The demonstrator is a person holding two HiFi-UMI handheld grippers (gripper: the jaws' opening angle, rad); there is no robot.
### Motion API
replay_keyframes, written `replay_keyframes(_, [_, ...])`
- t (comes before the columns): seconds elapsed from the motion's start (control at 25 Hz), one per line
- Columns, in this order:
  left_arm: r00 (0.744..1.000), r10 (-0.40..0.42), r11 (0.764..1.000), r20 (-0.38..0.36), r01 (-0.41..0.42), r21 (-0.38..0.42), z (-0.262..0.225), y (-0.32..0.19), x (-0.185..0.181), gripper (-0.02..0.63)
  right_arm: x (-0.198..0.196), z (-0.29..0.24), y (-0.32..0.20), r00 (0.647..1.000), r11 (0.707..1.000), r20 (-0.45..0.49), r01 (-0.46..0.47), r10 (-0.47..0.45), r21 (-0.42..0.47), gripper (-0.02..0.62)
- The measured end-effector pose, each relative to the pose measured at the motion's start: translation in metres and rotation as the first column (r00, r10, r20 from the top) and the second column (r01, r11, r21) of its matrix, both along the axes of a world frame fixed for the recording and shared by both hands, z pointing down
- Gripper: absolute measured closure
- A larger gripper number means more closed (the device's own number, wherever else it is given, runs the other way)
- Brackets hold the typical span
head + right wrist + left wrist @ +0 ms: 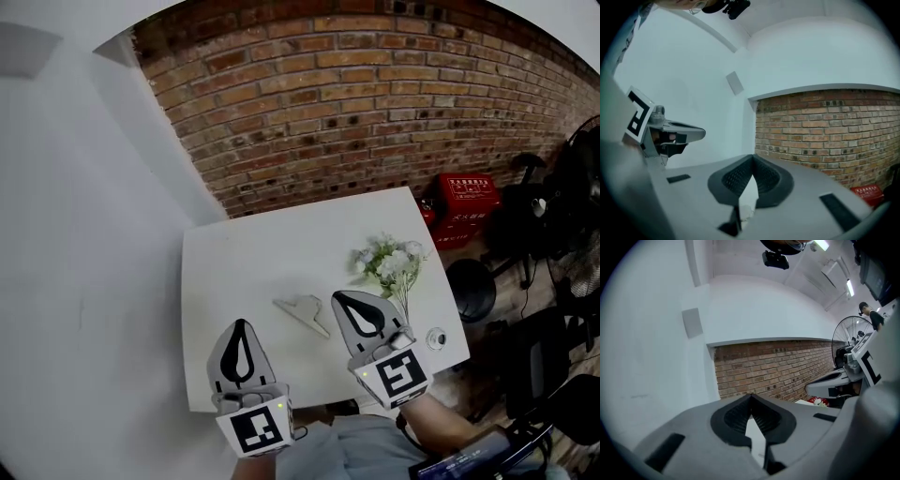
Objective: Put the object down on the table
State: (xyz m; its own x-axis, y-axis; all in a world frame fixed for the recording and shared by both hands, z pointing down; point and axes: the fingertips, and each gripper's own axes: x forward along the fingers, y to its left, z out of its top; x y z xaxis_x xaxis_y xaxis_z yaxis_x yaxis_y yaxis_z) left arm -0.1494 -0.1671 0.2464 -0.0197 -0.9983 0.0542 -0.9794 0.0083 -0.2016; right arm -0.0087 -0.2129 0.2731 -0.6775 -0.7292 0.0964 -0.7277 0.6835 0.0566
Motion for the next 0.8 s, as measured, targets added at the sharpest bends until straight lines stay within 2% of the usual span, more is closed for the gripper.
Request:
replay_keyframes(0.28, [1.0, 0.011, 1.0, 0.0, -0.011, 0.017, -0.007, 0.007, 0.005, 0.597, -0.001, -0.01, 0.008, 1.0, 1.0, 0.013, 0.002, -0.002, 0.008, 0.591])
replay_keyframes(0.4, [1.0, 0.013, 1.0, -0.021, -0.013, 0.003, -0.006, 0.008, 0.008, 0.597, 0.001, -0.011, 0.01, 1.0, 1.0, 0.015, 0.0, 0.0, 0.011, 0.591])
replay_keyframes(0.56, [1.0, 0.016, 1.0, -0.007, -0.016, 0.012, -0.01, 0.009, 0.007, 0.597, -0.001, -0.012, 0.012, 1.0, 1.0, 0.018, 0.001, -0.002, 0.006, 0.591])
replay_keyframes(0.8, [1.0, 0.019, 1.0, -0.024, -0.02, -0.002, -0.005, 0.006, 0.006, 0.597, -0.003, -0.008, 0.009, 1.0, 1.0, 0.013, 0.0, 0.0, 0.002, 0.591])
